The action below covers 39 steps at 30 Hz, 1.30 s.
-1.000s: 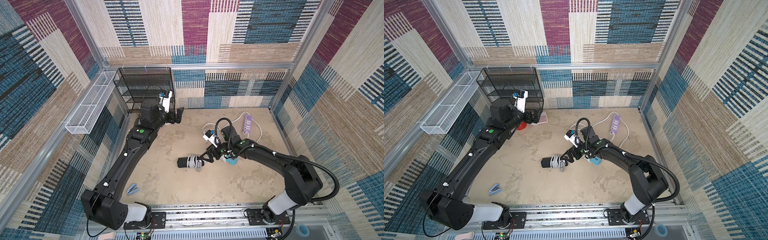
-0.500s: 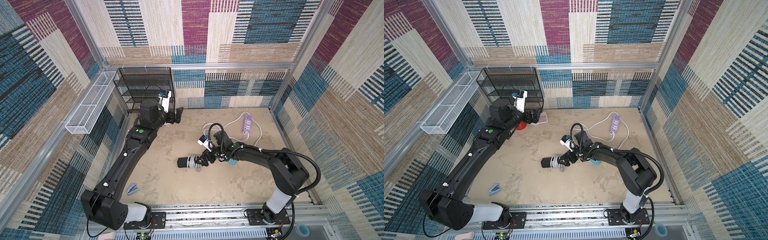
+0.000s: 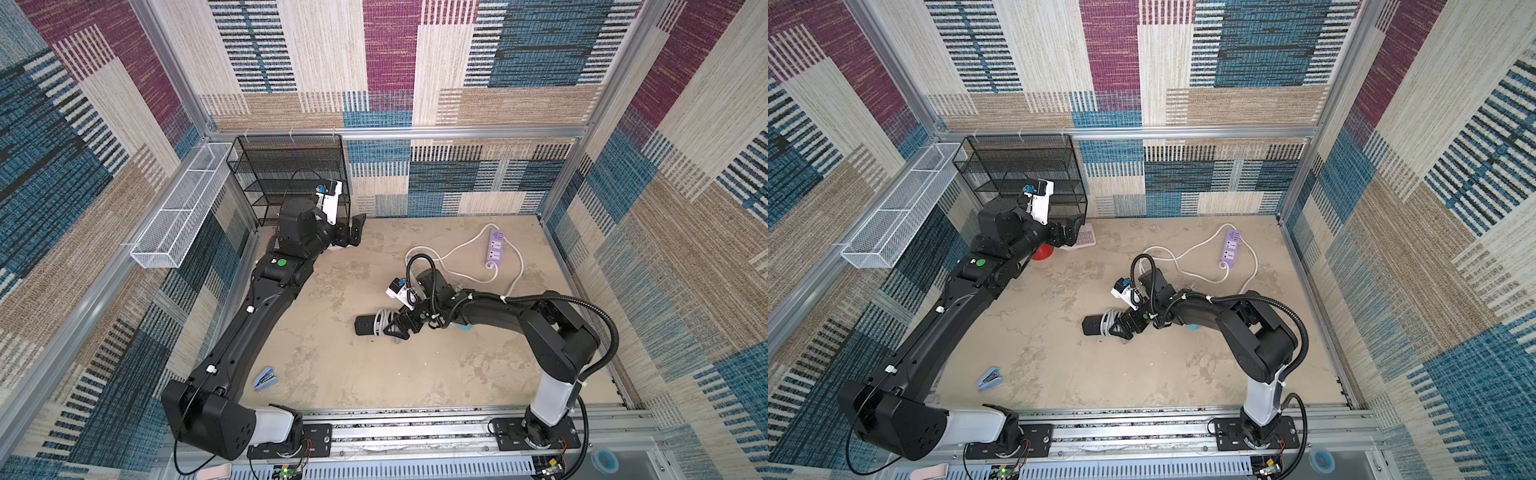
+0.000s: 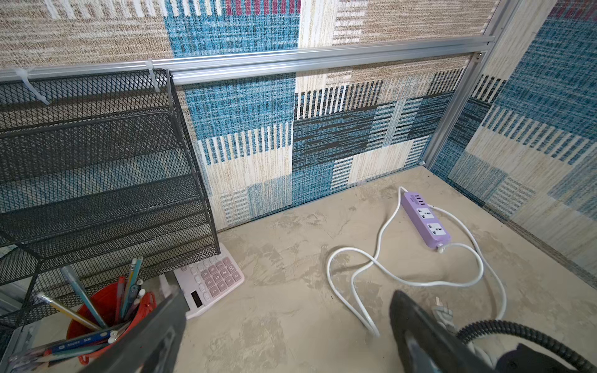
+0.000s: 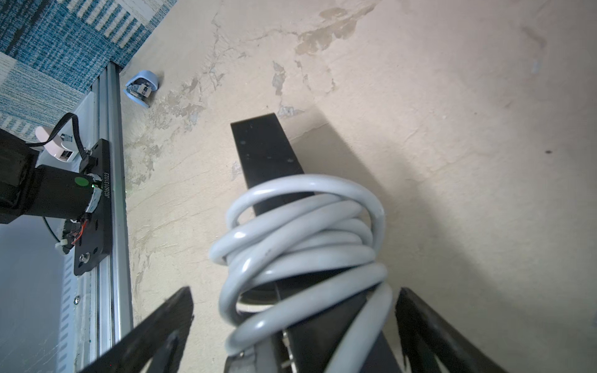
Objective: Unwrap the cord wrapped around the power strip
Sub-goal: Pick up the power strip from the center of the board.
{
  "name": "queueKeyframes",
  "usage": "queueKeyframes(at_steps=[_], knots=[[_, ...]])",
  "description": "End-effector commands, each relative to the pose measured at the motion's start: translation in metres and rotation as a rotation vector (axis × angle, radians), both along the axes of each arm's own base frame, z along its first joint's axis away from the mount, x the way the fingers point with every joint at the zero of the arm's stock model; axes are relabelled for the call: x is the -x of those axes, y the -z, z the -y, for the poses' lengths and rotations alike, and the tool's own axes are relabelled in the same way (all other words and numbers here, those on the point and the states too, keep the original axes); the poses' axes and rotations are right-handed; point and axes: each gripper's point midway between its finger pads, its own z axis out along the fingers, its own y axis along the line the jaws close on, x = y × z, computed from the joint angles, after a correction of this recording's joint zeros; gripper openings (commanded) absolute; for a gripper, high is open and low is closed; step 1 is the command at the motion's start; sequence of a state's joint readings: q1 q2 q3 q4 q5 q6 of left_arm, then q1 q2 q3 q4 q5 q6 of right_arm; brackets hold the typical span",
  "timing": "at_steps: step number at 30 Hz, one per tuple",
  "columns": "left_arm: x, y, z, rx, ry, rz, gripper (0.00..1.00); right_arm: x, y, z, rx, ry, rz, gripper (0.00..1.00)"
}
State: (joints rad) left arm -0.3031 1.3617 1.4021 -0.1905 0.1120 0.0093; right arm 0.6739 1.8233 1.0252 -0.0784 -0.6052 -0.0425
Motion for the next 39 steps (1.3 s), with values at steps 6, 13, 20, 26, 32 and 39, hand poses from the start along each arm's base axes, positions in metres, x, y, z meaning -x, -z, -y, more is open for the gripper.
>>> queueKeyframes(at_steps=[6, 13, 20, 26, 32, 39], knots=[[0.001, -0.01, 0.002, 0.015, 0.016, 0.037, 0.99, -0.006, 0.005, -0.005, -0.009, 0.004, 0.013, 0.8], [0.002, -0.01, 0.001, 0.014, 0.015, 0.04, 0.99, -0.007, 0.002, -0.01, -0.029, 0.002, 0.012, 0.43], [0.001, -0.01, 0.001, 0.011, 0.013, 0.039, 0.99, -0.01, -0.018, -0.016, -0.069, -0.016, 0.027, 0.23], [0.001, -0.009, 0.002, 0.011, 0.016, 0.037, 0.99, -0.015, -0.03, -0.018, -0.094, -0.025, 0.031, 0.2], [0.001, -0.009, 0.001, 0.004, 0.015, 0.037, 0.99, -0.021, -0.051, -0.011, -0.164, -0.03, 0.007, 0.15], [0.003, -0.005, 0.003, -0.022, 0.042, 0.043, 0.99, -0.042, -0.105, 0.02, -0.272, -0.014, 0.015, 0.15]])
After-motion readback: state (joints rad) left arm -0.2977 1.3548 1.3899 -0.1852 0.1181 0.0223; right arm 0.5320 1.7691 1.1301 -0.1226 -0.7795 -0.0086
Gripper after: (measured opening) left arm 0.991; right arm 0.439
